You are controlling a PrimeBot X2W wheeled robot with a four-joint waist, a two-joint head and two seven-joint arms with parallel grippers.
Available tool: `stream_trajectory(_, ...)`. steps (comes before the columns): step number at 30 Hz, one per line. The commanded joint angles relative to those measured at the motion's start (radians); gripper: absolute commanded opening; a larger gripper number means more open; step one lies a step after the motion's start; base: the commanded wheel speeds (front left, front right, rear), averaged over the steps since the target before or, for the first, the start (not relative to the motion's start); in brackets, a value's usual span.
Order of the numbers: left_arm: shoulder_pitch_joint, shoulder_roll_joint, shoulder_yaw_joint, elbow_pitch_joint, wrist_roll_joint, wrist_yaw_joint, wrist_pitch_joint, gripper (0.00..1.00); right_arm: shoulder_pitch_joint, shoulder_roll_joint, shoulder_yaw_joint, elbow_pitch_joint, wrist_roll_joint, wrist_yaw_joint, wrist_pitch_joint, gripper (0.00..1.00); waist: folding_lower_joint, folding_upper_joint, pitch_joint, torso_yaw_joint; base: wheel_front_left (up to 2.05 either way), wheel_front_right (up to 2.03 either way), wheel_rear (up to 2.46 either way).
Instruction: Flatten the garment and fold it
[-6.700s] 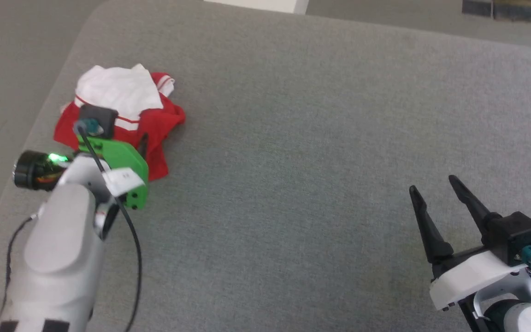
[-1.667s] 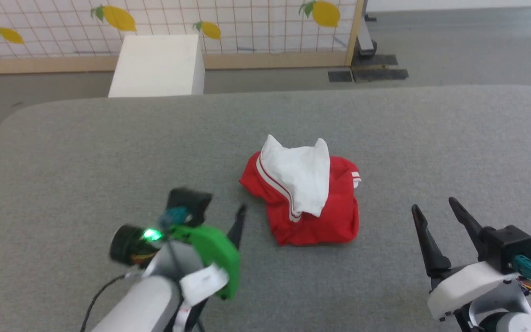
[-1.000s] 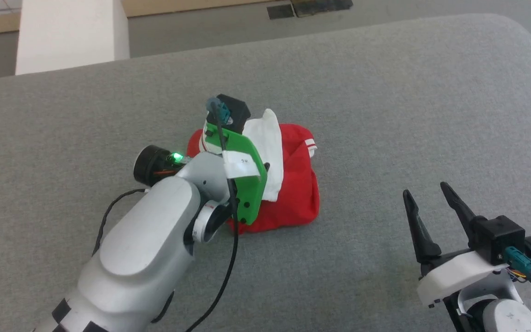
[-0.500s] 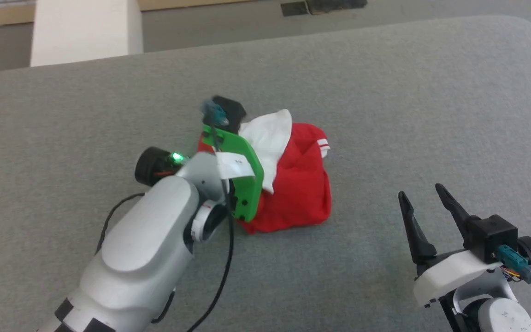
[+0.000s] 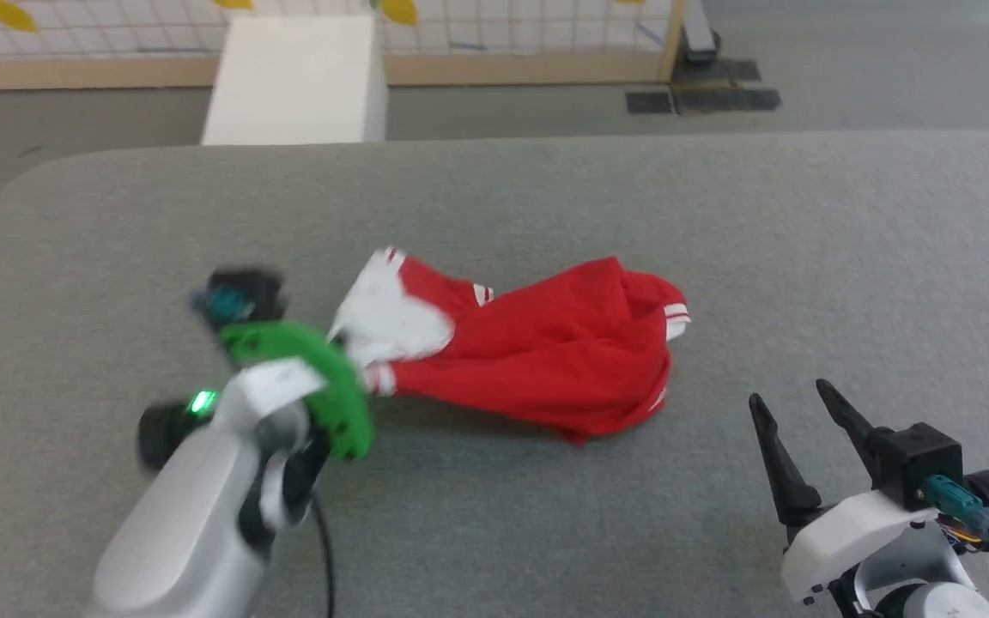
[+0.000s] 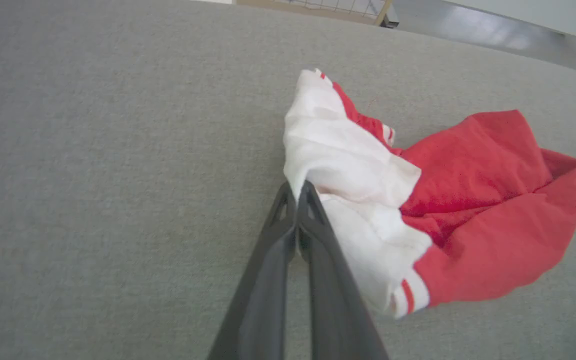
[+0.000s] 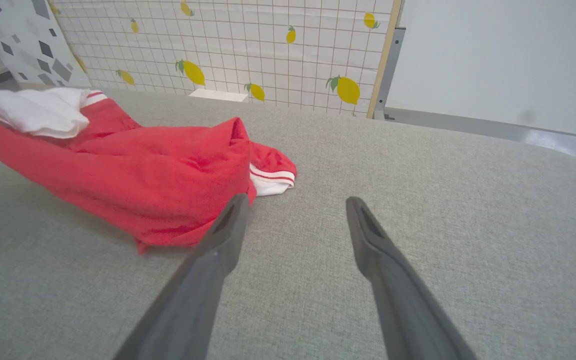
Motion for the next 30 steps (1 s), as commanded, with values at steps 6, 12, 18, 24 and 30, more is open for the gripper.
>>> stream_trajectory(6,0.176,0.039,0.014,0.061,-0.015,0.059,-0.023,1.0,0.036,-0.006,0.01,-0.017,0.014,-0.001,0.023,1.0,0.0,0.0,-0.061,0.075,0.0,0.0,0.0)
stream_trajectory(12,0.231,0.036,-0.002,0.1,0.008,0.094,-0.051,1.0,0.053,-0.01,0.012,-0.022,0.017,-0.001,0.035,1.0,0.0,0.0,-0.076,0.088,0.0,0.0,0.0)
stream_trajectory(18,0.211,0.048,0.0,0.052,0.058,0.088,-0.16,1.0,0.061,-0.01,0.009,-0.015,0.025,-0.001,0.044,1.0,0.0,0.0,-0.112,0.098,0.0,0.0,0.0)
stream_trajectory(24,0.173,0.09,-0.025,-0.042,0.148,-0.012,-0.374,1.0,0.057,-0.022,-0.001,-0.023,0.039,-0.001,0.049,1.0,0.0,0.0,-0.131,0.117,0.0,0.0,0.0)
stream_trajectory(30,0.178,0.116,-0.07,-0.068,0.223,-0.062,-0.506,1.0,0.006,-0.089,0.061,-0.033,0.076,-0.001,0.114,1.0,0.0,0.0,-0.103,0.153,0.0,0.0,0.0)
